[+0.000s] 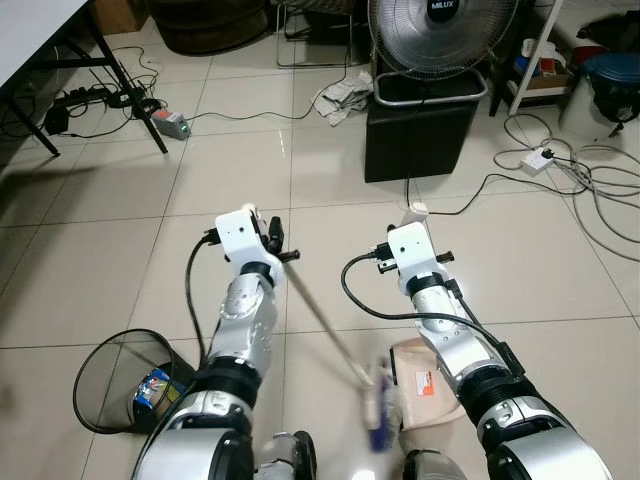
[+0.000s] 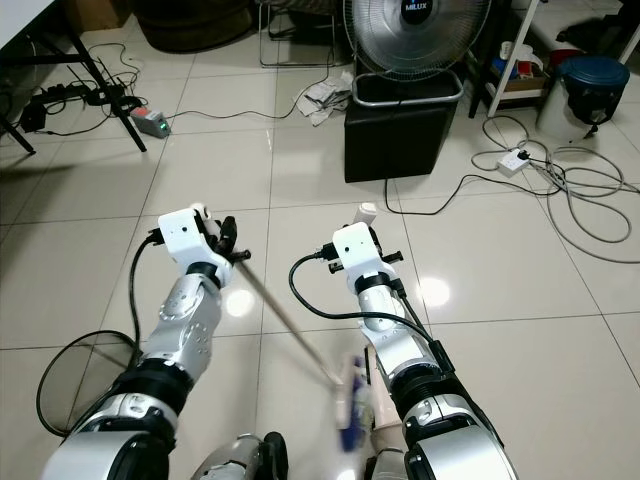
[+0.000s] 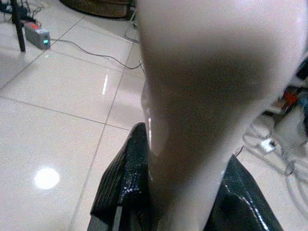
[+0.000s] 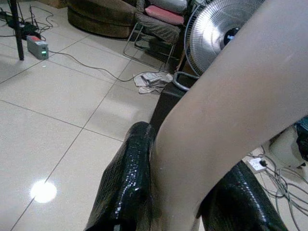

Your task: Sweep floor

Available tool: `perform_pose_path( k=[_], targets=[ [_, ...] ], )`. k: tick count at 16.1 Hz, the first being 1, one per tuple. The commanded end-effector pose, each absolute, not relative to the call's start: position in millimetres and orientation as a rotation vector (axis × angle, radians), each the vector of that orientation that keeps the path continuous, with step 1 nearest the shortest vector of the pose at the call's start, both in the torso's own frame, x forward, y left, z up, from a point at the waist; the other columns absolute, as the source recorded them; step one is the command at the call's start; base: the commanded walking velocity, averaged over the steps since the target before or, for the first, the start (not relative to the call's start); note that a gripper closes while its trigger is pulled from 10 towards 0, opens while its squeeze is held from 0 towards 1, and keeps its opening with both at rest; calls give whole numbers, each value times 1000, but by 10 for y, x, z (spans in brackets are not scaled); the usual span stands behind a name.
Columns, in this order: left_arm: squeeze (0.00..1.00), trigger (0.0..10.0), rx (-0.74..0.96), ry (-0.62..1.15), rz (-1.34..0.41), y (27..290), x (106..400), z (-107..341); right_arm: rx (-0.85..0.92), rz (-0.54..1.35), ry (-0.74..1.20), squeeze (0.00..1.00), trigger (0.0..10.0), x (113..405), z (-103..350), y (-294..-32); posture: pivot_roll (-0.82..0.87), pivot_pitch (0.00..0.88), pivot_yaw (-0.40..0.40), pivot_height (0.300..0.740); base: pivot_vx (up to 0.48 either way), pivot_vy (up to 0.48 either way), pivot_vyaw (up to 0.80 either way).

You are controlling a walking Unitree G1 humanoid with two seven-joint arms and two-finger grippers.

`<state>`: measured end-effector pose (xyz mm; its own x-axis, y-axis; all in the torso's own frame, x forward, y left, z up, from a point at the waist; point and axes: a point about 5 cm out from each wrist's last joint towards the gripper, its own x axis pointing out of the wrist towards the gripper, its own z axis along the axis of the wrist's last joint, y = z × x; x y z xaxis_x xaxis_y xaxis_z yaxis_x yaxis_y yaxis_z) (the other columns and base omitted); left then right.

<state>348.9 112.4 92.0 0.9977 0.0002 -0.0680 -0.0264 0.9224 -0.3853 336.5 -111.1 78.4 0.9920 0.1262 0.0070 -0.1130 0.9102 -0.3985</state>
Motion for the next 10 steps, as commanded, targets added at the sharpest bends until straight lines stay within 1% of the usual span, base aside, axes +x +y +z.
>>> perform_pose_path(
  k=[1,6,7,10],
  targets=[
    [0,10000,-470,48,36,1129,3537,991,-384,114,-22,0,10000,3366,767,-1097,35,179,138,740,0,0,0],
    [0,10000,-550,25,50,1136,3595,1077,-336,66,-9,0,10000,3354,747,-1207,17,161,155,740,0,0,0],
    [0,10000,-557,24,50,1139,3620,1100,-284,33,-4,0,10000,3359,757,-1276,4,150,168,740,0,0,0],
    [0,10000,-482,-14,-33,1102,3690,1220,-195,-40,-11,0,10000,3342,784,-1481,5,154,166,740,0,0,0]
  ],
)
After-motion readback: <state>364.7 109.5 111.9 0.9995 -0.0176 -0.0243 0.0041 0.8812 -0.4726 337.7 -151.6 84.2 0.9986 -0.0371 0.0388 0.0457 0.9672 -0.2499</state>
